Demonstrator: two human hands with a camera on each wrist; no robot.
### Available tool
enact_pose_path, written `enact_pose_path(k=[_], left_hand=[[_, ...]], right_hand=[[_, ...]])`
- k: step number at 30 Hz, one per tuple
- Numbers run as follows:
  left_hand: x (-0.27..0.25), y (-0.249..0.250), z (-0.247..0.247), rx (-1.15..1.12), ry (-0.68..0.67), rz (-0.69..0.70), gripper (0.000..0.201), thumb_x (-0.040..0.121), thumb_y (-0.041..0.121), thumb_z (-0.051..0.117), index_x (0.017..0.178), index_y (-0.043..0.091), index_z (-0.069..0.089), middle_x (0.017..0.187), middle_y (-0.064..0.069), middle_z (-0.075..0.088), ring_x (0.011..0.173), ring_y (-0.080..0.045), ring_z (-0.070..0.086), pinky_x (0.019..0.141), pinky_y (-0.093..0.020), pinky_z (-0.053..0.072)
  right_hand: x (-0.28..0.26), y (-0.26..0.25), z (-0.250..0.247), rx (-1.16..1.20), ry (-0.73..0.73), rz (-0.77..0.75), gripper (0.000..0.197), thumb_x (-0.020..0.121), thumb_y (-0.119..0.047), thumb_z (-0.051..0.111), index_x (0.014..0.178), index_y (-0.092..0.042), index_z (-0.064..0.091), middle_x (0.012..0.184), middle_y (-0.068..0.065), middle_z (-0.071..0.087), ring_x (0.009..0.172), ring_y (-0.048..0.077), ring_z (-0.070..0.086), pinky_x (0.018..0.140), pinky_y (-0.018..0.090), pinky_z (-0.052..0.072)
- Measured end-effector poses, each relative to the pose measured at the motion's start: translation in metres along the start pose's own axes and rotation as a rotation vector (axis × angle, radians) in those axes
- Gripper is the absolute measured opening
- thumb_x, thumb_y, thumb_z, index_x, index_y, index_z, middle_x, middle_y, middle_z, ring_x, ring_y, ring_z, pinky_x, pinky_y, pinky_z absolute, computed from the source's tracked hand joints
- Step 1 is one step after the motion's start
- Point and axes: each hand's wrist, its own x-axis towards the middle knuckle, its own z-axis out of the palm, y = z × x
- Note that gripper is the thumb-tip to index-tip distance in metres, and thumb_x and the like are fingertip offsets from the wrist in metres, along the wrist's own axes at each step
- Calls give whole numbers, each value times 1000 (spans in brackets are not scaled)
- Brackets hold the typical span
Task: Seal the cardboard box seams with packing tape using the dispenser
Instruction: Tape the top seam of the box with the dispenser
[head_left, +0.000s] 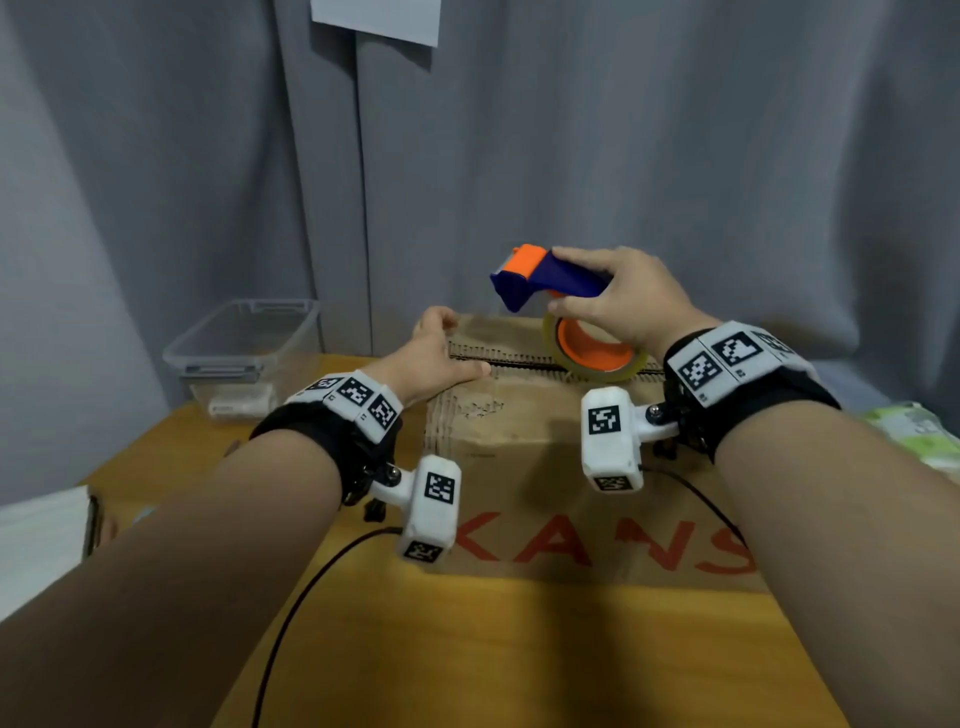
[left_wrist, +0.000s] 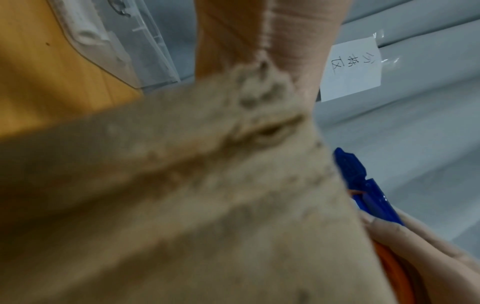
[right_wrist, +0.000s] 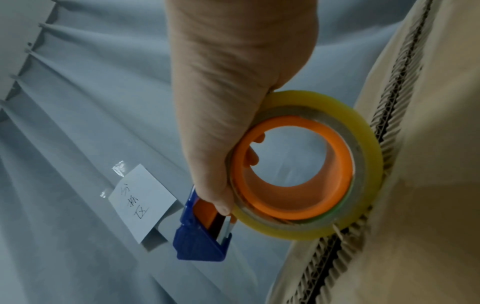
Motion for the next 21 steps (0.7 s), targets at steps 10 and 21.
enact_pose_path(k=[10,21], left_hand=[[-64,37,20,77,82,45,81,79,25,74,138,9,21,141,-6,24,122,-14,35,98,-21,30],[-57,54,-23,-114,428,26,18,92,27,57,97,10,57,87,0,58,85,-16,53,76,-27,41]], right_hand=[[-60,-1,-35,-26,36,-4,62,70,-46,72,129,-44,53,118,-8,62,108,14,57,95,38,47],[-61,8,-51,-127,-53,-100,74,76,-54,67,142,-45,33,99,4,53,92,18,51,85,31,41]])
